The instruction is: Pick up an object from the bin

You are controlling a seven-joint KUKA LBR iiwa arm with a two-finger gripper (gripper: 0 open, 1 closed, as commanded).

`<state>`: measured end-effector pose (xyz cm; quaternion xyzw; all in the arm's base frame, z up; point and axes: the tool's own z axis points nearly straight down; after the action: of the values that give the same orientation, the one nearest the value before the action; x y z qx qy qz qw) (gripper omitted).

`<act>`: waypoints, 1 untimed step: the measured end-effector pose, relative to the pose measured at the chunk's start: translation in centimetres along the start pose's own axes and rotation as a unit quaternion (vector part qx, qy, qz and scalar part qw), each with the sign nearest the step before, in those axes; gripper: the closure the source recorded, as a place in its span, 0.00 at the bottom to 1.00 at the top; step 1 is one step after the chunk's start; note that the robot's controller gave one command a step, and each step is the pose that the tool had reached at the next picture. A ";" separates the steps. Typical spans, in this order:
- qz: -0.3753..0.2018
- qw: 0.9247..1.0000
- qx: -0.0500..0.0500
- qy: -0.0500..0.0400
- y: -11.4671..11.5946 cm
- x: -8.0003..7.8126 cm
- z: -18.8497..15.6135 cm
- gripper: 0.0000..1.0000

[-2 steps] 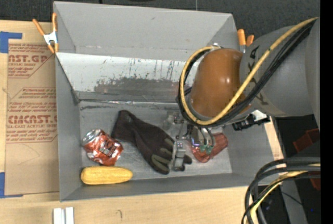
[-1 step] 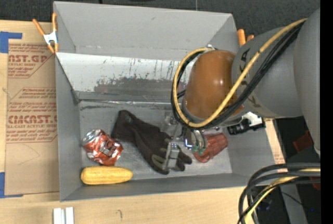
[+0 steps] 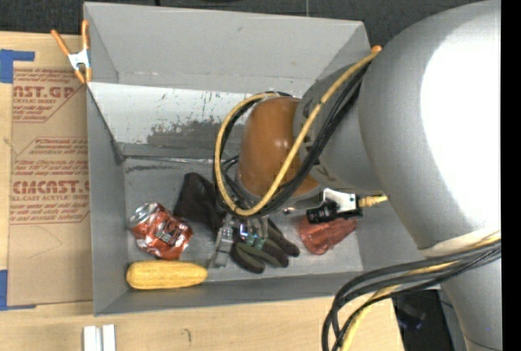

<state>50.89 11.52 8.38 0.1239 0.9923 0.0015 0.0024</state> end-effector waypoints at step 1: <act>0.073 0.997 0.000 0.001 1.5 -0.8 2.0 1.00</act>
Offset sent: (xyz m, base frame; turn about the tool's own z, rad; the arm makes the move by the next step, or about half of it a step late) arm 0.0000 0.0000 0.0000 0.0000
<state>52.07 12.76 6.43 0.1961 0.9806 0.0018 0.0017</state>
